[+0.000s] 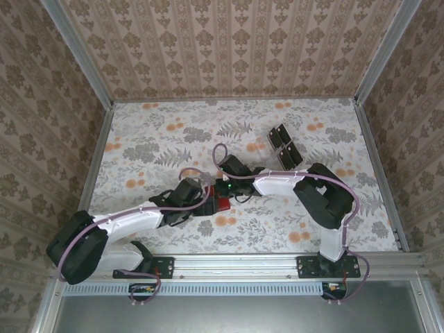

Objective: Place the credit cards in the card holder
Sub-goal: Press the card holder at the center of the table.

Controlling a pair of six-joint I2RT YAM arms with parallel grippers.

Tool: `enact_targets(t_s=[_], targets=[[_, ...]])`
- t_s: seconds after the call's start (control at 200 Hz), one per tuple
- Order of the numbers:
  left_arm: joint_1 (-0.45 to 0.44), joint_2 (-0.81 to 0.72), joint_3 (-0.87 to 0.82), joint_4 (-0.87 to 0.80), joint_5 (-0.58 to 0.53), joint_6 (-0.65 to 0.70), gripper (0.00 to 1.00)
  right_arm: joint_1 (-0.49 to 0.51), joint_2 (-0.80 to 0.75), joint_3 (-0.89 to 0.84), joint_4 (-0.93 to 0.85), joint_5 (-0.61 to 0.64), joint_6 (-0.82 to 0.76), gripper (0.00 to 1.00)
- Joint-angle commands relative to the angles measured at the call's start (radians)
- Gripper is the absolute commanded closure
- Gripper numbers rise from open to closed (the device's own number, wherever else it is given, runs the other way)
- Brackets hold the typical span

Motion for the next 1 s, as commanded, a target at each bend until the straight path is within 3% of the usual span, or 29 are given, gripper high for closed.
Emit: enact_targets(t_s=[0.0,0.175,0.36,0.645,0.995], targets=[[-0.014,0.024,0.012,0.035,-0.003,-0.004,0.0,0.003,0.03,0.012,-0.004,-0.01,0.006,1.0],[-0.015,0.057,-0.021,0.05,-0.039,-0.025,0.0,-0.011,-0.024,0.025,-0.018,-0.012,0.008,0.99],[-0.013,0.088,-0.033,0.058,-0.069,-0.026,0.0,-0.033,-0.18,0.008,-0.077,0.029,-0.02,0.79],[0.0,0.12,-0.036,0.065,-0.076,-0.02,0.0,-0.048,-0.252,0.017,-0.291,0.181,-0.119,0.61],[-0.001,0.174,0.026,-0.11,-0.173,-0.006,0.0,-0.047,-0.16,0.061,-0.352,0.228,-0.164,0.6]])
